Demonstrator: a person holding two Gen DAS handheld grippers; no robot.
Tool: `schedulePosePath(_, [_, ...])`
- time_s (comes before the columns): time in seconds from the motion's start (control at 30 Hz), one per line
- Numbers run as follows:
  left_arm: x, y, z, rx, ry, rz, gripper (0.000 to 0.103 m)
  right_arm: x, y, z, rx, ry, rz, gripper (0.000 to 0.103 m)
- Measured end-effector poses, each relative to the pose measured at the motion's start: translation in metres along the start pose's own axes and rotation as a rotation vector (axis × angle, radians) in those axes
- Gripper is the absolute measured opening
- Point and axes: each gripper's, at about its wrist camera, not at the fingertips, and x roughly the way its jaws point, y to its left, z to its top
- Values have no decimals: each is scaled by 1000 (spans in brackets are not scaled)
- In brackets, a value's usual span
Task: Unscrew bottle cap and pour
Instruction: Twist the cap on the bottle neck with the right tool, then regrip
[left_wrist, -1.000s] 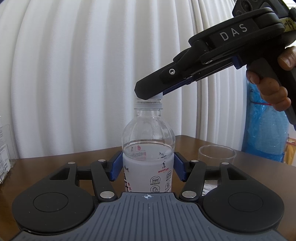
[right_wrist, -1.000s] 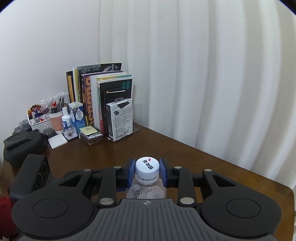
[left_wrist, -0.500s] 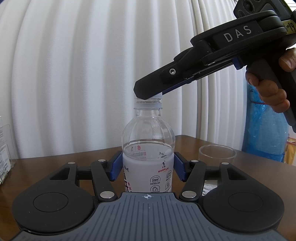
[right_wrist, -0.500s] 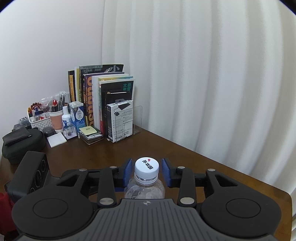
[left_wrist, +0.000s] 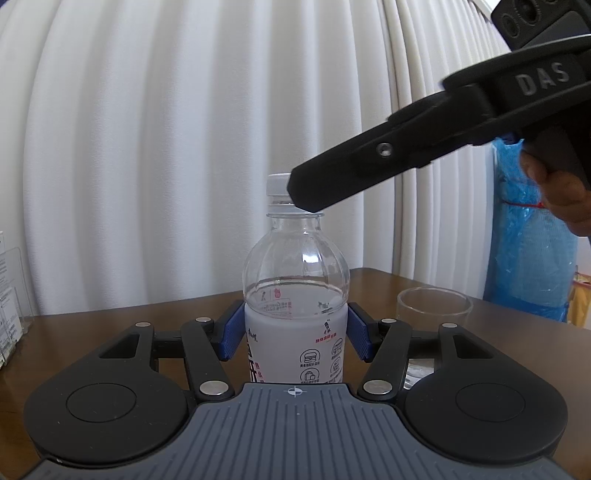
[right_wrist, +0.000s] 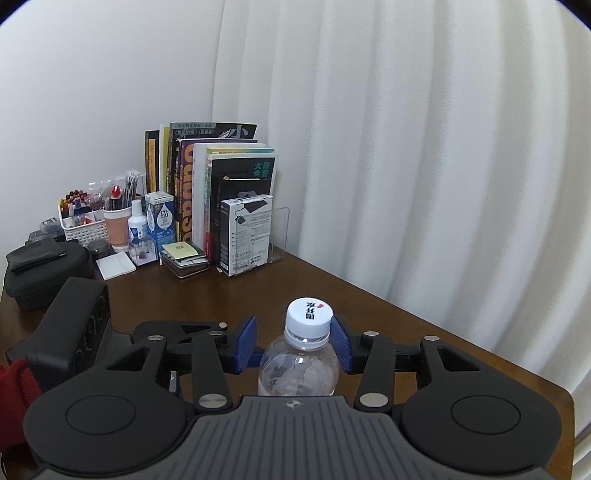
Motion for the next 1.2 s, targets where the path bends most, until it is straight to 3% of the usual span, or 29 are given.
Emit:
schedulePosePath(0.6, [-3,-7,-1,-1,2,1,58,-1,6,-1,1,-3,-29,54])
schedulePosePath(0.77, [-2,-8,-2,-3,2,4,58,7,-2,6,34,-16,-70,53])
schedulePosePath(1.2, [-2,-4,0,-9,4,0,58,1,6,-1,47,-18,-51,54])
